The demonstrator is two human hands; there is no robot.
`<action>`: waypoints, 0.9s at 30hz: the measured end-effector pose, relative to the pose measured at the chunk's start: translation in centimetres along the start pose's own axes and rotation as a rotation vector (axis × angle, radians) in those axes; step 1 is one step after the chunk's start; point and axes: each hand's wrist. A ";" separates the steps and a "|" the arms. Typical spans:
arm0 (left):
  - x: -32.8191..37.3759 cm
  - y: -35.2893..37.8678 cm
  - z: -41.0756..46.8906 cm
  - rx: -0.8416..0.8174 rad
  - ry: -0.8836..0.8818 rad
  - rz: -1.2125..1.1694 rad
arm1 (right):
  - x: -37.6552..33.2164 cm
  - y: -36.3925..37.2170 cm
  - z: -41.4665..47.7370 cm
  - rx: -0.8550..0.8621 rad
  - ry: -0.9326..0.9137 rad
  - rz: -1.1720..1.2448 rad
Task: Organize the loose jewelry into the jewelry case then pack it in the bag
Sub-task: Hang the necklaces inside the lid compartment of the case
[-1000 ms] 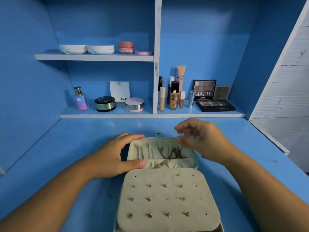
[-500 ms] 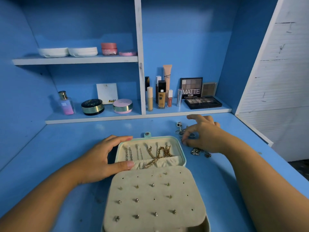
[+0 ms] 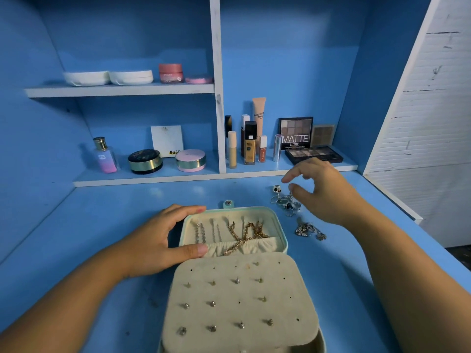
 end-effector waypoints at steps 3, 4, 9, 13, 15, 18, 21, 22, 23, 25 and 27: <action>0.2 -0.1 -0.1 0.006 -0.002 0.022 | -3.1 1.1 -0.3 -0.161 -0.117 0.078; 0.4 0.0 -0.1 0.004 -0.003 0.029 | -3.9 1.5 -0.5 -0.232 -0.158 0.084; 0.3 0.0 -0.2 0.003 -0.004 0.037 | -5.3 3.3 -0.9 -0.465 -0.235 0.039; 0.2 -0.1 -0.2 0.000 -0.013 0.043 | -5.6 3.7 -0.9 -0.460 -0.241 0.023; 0.3 -0.1 -0.3 0.002 -0.016 0.055 | -5.7 3.8 -1.0 -0.436 -0.245 0.028; 0.5 0.1 -0.4 0.032 -0.023 0.087 | -5.6 4.1 -1.1 -0.338 -0.257 0.054; 0.9 0.4 -0.4 0.105 -0.005 0.124 | -6.1 4.4 -1.2 -0.168 -0.169 0.226; 1.0 0.6 -0.4 0.125 0.006 0.111 | -6.4 4.6 -1.2 -0.116 -0.152 0.307; 1.1 0.8 -0.4 0.141 0.019 0.089 | -6.8 4.8 -1.3 -0.078 -0.138 0.390; 1.6 1.1 -0.5 0.172 0.053 0.054 | -7.4 5.0 -1.3 -0.047 -0.107 0.545; 2.0 1.3 -0.7 0.193 0.095 0.026 | -7.8 5.0 -1.4 -0.053 -0.090 0.645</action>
Point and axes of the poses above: each hand's wrist, its own z-axis towards the middle knuckle, its own y-axis out of the palm, x = y × z, and after that the axes turned 13 degrees about -y, right-handed
